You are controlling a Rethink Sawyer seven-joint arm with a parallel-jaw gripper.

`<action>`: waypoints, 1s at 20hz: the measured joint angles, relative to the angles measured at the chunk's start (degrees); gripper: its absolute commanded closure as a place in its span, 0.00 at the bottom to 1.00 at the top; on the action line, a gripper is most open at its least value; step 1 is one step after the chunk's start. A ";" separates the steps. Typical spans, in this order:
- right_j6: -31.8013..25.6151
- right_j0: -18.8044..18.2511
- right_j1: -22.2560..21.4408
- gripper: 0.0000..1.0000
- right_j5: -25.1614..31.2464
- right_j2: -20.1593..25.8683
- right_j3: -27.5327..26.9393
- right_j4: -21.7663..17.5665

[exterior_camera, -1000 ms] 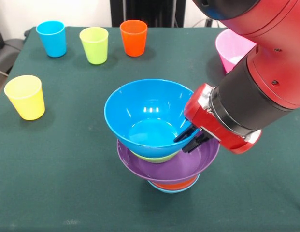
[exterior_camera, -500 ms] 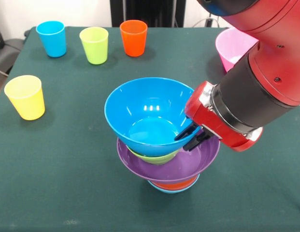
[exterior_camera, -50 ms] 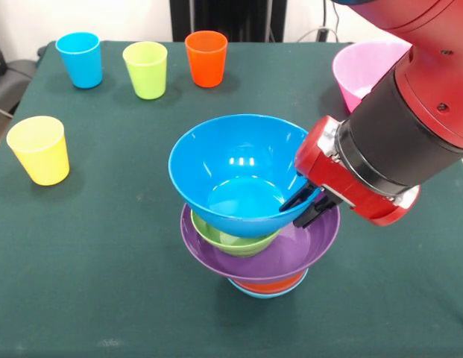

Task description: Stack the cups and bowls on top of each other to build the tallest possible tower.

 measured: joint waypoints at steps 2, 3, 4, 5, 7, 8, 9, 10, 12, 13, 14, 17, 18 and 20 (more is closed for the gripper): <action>0.00 0.05 0.00 1.00 -0.01 -0.22 0.07 0.39; 0.00 0.11 0.00 1.00 -0.08 -0.46 0.12 0.95; 0.00 0.14 0.00 1.00 -0.16 -0.59 0.16 1.23; 0.00 0.16 0.00 1.00 -0.21 -0.66 0.16 1.36; 0.00 0.34 0.00 1.00 -0.57 -1.19 0.20 2.02; 0.00 0.38 0.00 1.00 -0.62 -1.28 0.20 2.09; 0.00 0.48 -0.01 1.00 -0.76 -1.54 0.20 2.21; 0.00 0.57 0.00 1.00 -0.87 -1.74 0.20 2.28; 0.00 0.79 0.00 1.00 -1.13 -2.21 0.20 2.38; 0.00 0.98 0.00 1.00 -1.41 -2.52 0.21 2.38; 0.00 1.07 0.00 1.00 -1.59 -2.66 0.21 2.40; 0.00 1.21 0.02 1.00 -2.05 -2.86 0.21 2.58; 0.00 1.28 0.04 1.00 -2.36 -2.95 0.21 2.72; 0.00 1.39 0.08 1.00 -2.88 -3.12 0.21 2.98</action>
